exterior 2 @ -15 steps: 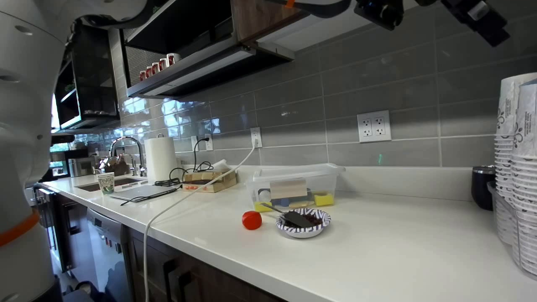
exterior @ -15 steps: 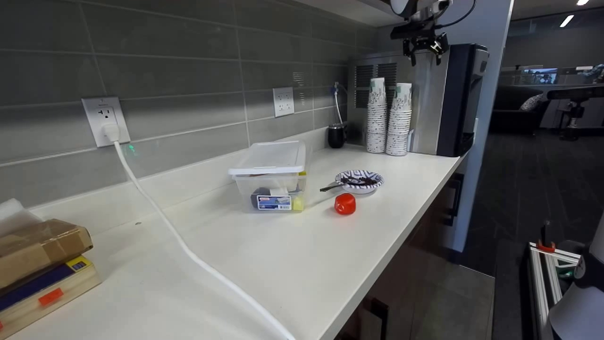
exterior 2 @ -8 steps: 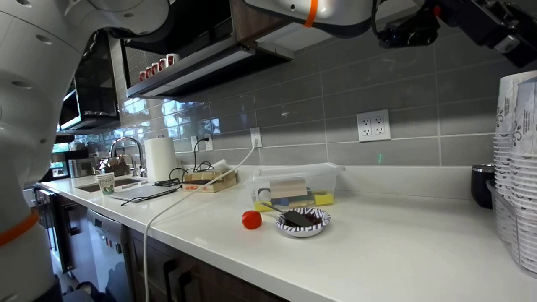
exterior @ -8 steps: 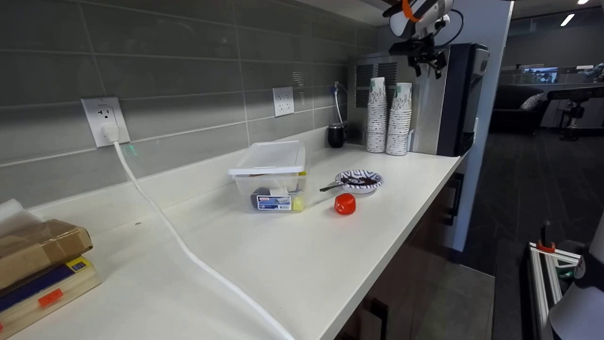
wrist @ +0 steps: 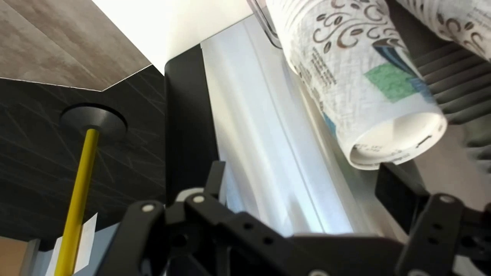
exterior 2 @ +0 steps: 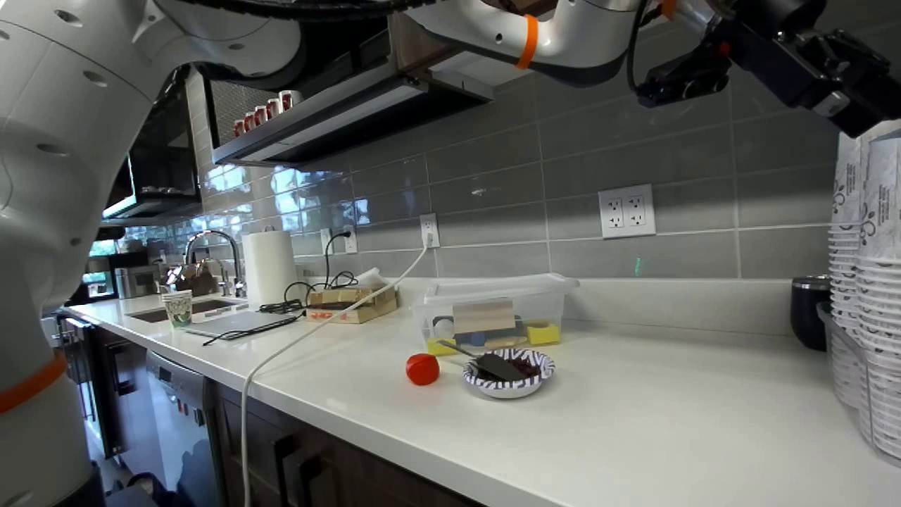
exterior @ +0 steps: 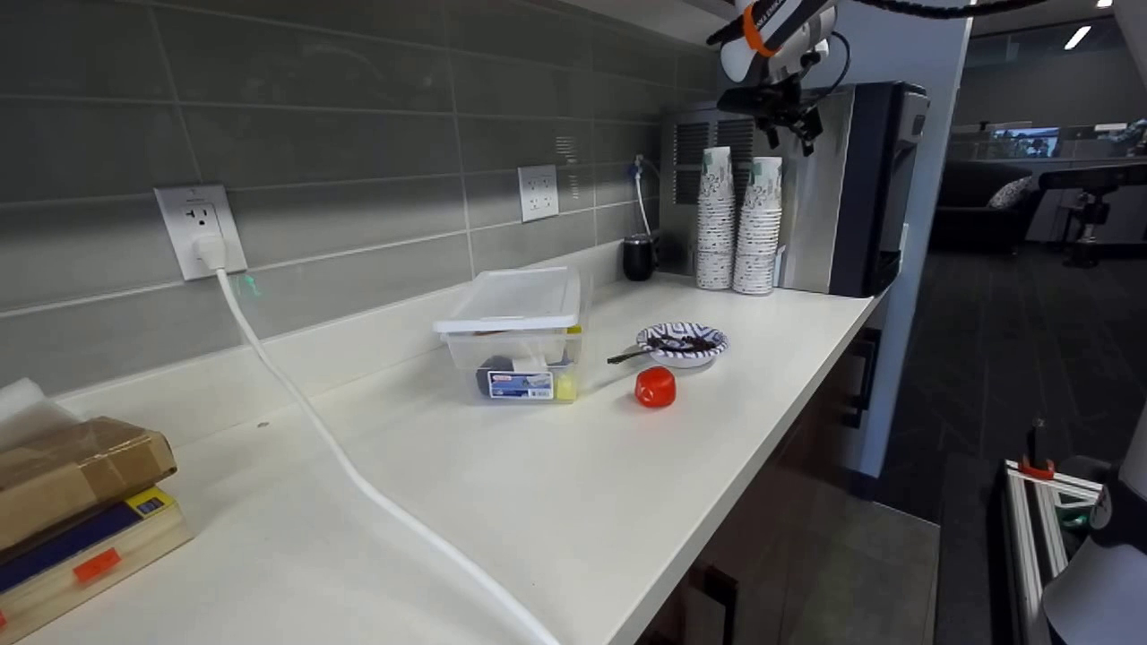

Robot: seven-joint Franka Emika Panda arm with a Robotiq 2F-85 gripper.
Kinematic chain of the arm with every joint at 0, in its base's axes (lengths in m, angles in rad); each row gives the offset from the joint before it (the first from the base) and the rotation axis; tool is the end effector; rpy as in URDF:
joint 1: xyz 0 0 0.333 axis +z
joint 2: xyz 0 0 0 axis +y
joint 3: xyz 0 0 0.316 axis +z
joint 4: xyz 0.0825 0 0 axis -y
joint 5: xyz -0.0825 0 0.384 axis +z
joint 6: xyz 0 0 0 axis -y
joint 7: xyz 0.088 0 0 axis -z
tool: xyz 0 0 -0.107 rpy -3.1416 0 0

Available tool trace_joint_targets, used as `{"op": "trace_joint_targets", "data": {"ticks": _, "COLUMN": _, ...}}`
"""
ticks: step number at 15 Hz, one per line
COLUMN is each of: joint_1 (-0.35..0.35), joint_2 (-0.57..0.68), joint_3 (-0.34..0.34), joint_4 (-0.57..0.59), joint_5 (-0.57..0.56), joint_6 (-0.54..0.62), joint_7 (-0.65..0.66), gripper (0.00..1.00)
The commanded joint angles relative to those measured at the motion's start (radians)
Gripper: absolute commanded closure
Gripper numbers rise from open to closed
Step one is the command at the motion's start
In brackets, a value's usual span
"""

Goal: Remove some cups from the stack

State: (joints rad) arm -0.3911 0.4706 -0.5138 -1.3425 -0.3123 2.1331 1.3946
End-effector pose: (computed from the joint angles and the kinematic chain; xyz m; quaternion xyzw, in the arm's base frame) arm 0.4933 -0.5219 0.5300 0.4779 -0.8227 0.2366 0.1968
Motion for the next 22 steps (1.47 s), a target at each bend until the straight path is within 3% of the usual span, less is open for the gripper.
{"op": "trace_joint_targets", "data": {"ticks": 1, "joint_1": -0.005, "joint_2": 0.048, "joint_3": -0.007, "joint_4": 0.047, "joint_5": -0.004, "joint_6": 0.009, "joint_7": 0.028, "gripper": 0.0}}
{"op": "trace_joint_targets", "data": {"ticks": 6, "joint_1": -0.003, "joint_2": 0.069, "joint_3": -0.007, "joint_4": 0.045, "joint_5": -0.003, "joint_6": 0.02, "joint_7": 0.029, "gripper": 0.0}}
{"op": "trace_joint_targets", "data": {"ticks": 7, "joint_1": -0.001, "joint_2": 0.069, "joint_3": -0.006, "joint_4": 0.041, "joint_5": -0.005, "joint_6": 0.028, "joint_7": 0.029, "gripper": 0.25}}
{"op": "trace_joint_targets", "data": {"ticks": 9, "joint_1": 0.001, "joint_2": 0.066, "joint_3": -0.005, "joint_4": 0.037, "joint_5": -0.004, "joint_6": 0.043, "joint_7": 0.029, "gripper": 0.32}}
{"op": "trace_joint_targets", "data": {"ticks": 17, "joint_1": 0.002, "joint_2": 0.062, "joint_3": -0.011, "joint_4": 0.038, "joint_5": -0.006, "joint_6": 0.053, "joint_7": 0.039, "gripper": 0.96}}
{"op": "trace_joint_targets", "data": {"ticks": 18, "joint_1": 0.002, "joint_2": 0.061, "joint_3": -0.011, "joint_4": 0.035, "joint_5": -0.007, "joint_6": 0.054, "joint_7": 0.04, "gripper": 1.0}}
{"op": "trace_joint_targets", "data": {"ticks": 22, "joint_1": 0.009, "joint_2": 0.047, "joint_3": -0.011, "joint_4": 0.02, "joint_5": -0.007, "joint_6": 0.051, "joint_7": 0.045, "gripper": 0.99}}
